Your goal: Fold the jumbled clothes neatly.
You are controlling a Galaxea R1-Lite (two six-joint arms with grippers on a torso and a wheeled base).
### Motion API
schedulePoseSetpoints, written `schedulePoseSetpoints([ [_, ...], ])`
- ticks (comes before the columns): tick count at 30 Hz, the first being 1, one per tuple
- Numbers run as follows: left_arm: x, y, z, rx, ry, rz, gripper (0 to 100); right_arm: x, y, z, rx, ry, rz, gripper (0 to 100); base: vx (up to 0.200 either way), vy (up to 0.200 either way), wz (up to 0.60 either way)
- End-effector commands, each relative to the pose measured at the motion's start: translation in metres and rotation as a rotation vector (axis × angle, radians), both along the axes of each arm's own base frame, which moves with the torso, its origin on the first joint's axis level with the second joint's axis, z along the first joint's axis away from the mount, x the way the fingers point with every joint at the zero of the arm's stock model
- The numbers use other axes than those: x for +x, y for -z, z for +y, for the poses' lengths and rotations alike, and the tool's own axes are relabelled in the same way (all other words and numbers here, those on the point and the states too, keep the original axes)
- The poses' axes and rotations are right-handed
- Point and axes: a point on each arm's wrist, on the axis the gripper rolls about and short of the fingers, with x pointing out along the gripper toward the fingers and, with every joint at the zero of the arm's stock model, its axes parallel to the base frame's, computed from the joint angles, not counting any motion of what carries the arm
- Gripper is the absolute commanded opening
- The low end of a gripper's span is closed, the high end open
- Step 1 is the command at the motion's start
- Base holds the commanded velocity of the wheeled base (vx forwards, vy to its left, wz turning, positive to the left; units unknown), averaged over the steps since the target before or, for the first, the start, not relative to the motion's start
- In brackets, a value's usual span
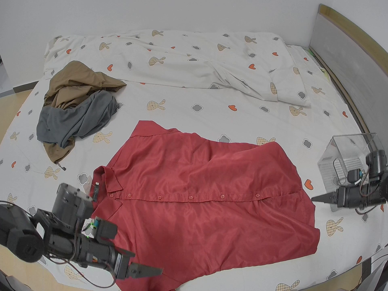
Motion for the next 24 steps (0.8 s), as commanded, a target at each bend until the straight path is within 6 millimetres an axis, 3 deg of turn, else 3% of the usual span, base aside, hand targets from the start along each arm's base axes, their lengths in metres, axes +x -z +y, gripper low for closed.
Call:
schedulePoseSetpoints([
  [1, 0.050, -0.046, 0.000, -0.149, -0.211, -0.062, 100, 0.060, -0.041, 0.023, 0.045, 0.004, -0.112, 100, 0.000, 0.000, 0.00],
  [2, 0.051, -0.047, 0.000, -0.151, -0.216, -0.063, 100, 0.062, -0.043, 0.024, 0.045, 0.005, -0.117, 100, 0.000, 0.000, 0.00],
  [3, 0.062, -0.054, 0.003, -0.185, -0.256, -0.068, 100, 0.081, -0.055, 0.033, 0.041, 0.023, -0.154, 100, 0.000, 0.000, 0.00],
  [4, 0.064, -0.055, 0.004, -0.191, -0.262, -0.071, 100, 0.087, -0.056, 0.035, 0.035, 0.025, -0.157, 100, 0.000, 0.000, 0.00],
  [7, 0.074, -0.063, 0.012, -0.238, -0.273, -0.080, 100, 0.130, -0.041, 0.046, -0.026, 0.067, -0.153, 100, 0.000, 0.000, 0.00],
  [9, 0.074, -0.065, 0.014, -0.247, -0.271, -0.080, 100, 0.141, -0.038, 0.051, -0.044, 0.078, -0.157, 100, 0.000, 0.000, 0.00],
  [10, 0.071, -0.067, 0.017, -0.261, -0.265, -0.084, 100, 0.165, -0.031, 0.061, -0.085, 0.112, -0.171, 100, 0.000, 0.000, 0.00],
  [11, 0.070, -0.068, 0.018, -0.261, -0.267, -0.085, 100, 0.174, -0.027, 0.065, -0.098, 0.127, -0.174, 100, 0.000, 0.000, 0.00],
  [17, 0.053, -0.064, 0.024, -0.258, -0.270, -0.078, 100, 0.196, -0.027, 0.094, -0.043, 0.153, -0.183, 100, 0.000, 0.000, 0.00],
  [24, 0.050, -0.061, 0.034, -0.263, -0.305, -0.100, 100, 0.215, -0.022, 0.085, -0.036, 0.173, -0.196, 100, 0.000, 0.000, 0.00],
])
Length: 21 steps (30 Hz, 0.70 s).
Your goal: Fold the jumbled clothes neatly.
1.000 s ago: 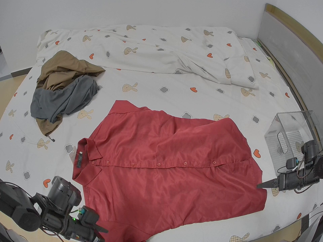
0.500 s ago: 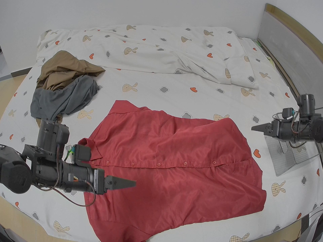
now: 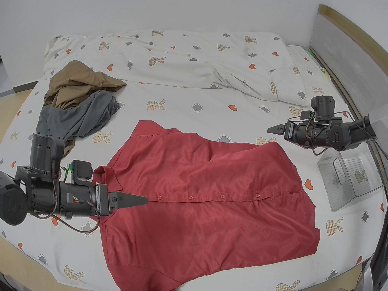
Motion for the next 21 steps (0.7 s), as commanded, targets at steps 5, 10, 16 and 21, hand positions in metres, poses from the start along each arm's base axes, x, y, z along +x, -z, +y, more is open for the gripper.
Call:
schedulePoseSetpoints([
  [5, -0.006, 0.000, 0.008, -0.004, -0.023, -0.010, 100, 0.022, 0.032, 0.001, 0.005, 0.004, 0.048, 100, 0.000, 0.000, 0.00],
  [10, -0.006, 0.001, 0.007, -0.002, -0.020, -0.007, 100, 0.027, 0.031, 0.009, 0.021, -0.009, 0.043, 100, 0.000, 0.000, 0.00],
  [16, -0.006, 0.003, 0.007, 0.000, -0.017, 0.000, 100, 0.023, 0.035, 0.024, 0.075, -0.054, 0.080, 100, 0.000, 0.000, 0.00],
  [21, -0.006, 0.005, 0.007, 0.001, -0.017, 0.006, 100, 0.005, 0.045, 0.031, 0.097, -0.090, 0.154, 100, 0.000, 0.000, 0.00],
])
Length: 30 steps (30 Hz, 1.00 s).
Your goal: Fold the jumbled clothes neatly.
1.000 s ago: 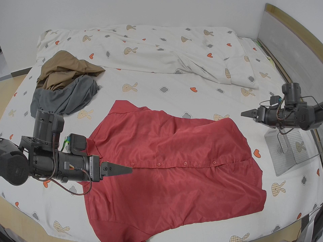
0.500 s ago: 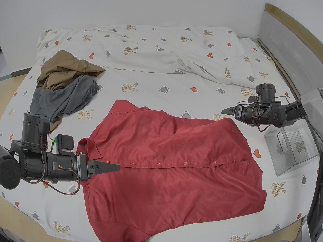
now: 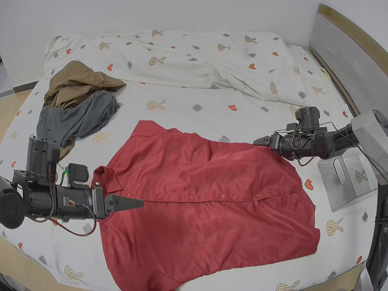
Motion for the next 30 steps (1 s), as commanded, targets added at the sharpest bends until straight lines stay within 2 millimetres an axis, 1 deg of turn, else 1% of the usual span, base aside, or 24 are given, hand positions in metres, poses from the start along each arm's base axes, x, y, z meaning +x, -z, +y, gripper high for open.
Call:
schedulePoseSetpoints([
  [1, 0.001, 0.003, -0.001, 0.002, 0.002, 0.012, 100, -0.023, -0.005, 0.007, 0.020, -0.048, 0.035, 100, 0.000, 0.000, 0.00],
  [2, 0.001, 0.003, -0.001, 0.003, 0.002, 0.014, 100, -0.025, -0.007, 0.008, 0.022, -0.053, 0.034, 100, 0.000, 0.000, 0.00],
  [4, 0.002, 0.005, -0.001, 0.004, 0.005, 0.019, 100, -0.043, -0.013, 0.012, 0.042, -0.100, 0.052, 100, 0.000, 0.000, 0.00],
  [7, 0.002, 0.005, -0.003, 0.006, 0.012, 0.021, 100, -0.062, -0.013, 0.018, 0.045, -0.140, 0.080, 100, 0.000, 0.000, 0.00],
  [8, 0.002, 0.007, -0.003, 0.015, 0.022, 0.017, 100, -0.072, -0.013, 0.022, 0.044, -0.154, 0.093, 100, 0.000, 0.000, 0.00],
  [9, 0.002, 0.009, -0.003, 0.022, 0.028, 0.016, 100, -0.075, -0.013, 0.024, 0.044, -0.161, 0.098, 100, 0.000, 0.000, 0.00],
  [11, 0.000, 0.013, -0.002, 0.049, 0.053, 0.000, 100, -0.091, -0.015, 0.032, 0.043, -0.193, 0.114, 100, 0.000, 0.000, 0.00],
  [12, 0.000, 0.013, -0.002, 0.049, 0.053, 0.000, 100, -0.091, -0.015, 0.032, 0.043, -0.193, 0.114, 100, 0.000, 0.000, 0.00],
  [14, -0.002, 0.014, -0.003, 0.055, 0.082, -0.012, 100, -0.106, -0.009, 0.043, 0.038, -0.237, 0.151, 100, 0.000, 0.000, 0.00],
  [16, -0.003, 0.013, -0.003, 0.035, 0.105, -0.011, 100, -0.115, -0.002, 0.050, 0.030, -0.263, 0.180, 100, 0.000, 0.000, 0.00],
  [18, -0.004, 0.013, -0.003, 0.022, 0.120, -0.005, 100, -0.122, 0.006, 0.057, 0.019, -0.288, 0.209, 100, 0.000, 0.000, 0.00],
  [19, -0.004, 0.013, -0.003, 0.022, 0.120, -0.005, 100, -0.122, 0.006, 0.057, 0.019, -0.288, 0.209, 100, 0.000, 0.000, 0.00],
  [20, -0.005, 0.014, -0.003, 0.021, 0.124, -0.003, 100, -0.128, 0.012, 0.064, 0.006, -0.313, 0.232, 100, 0.000, 0.000, 0.00],
  [24, -0.005, 0.014, -0.003, 0.019, 0.125, -0.004, 100, -0.131, 0.017, 0.067, -0.002, -0.323, 0.252, 100, 0.000, 0.000, 0.00],
  [28, -0.005, 0.015, -0.003, 0.021, 0.126, -0.001, 100, -0.131, 0.010, 0.062, 0.014, -0.309, 0.237, 100, 0.000, 0.000, 0.00],
  [30, -0.004, 0.015, -0.003, 0.022, 0.127, 0.000, 100, -0.135, -0.001, 0.060, 0.018, -0.307, 0.213, 100, 0.000, 0.000, 0.00],
])
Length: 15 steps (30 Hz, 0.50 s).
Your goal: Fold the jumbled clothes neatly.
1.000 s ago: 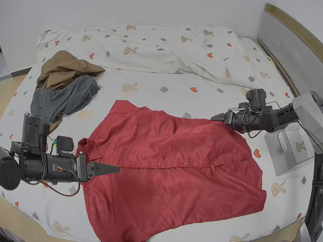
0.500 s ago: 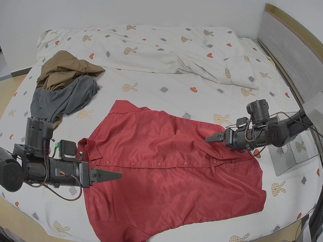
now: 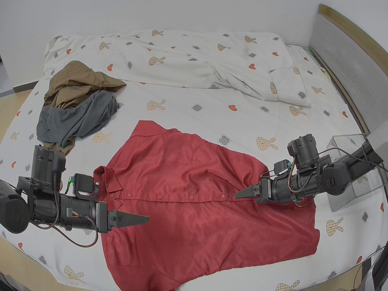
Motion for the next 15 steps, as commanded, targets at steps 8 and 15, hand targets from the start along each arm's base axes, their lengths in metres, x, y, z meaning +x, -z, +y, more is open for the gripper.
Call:
schedulePoseSetpoints([
  [8, 0.001, 0.002, 0.000, 0.002, 0.001, 0.006, 100, -0.013, -0.051, -0.017, 0.075, 0.065, -0.104, 100, 0.000, 0.000, 0.00],
  [15, 0.000, 0.001, 0.000, 0.001, 0.002, 0.002, 100, 0.027, -0.067, -0.070, 0.077, 0.243, -0.195, 100, 0.000, 0.000, 0.00],
])
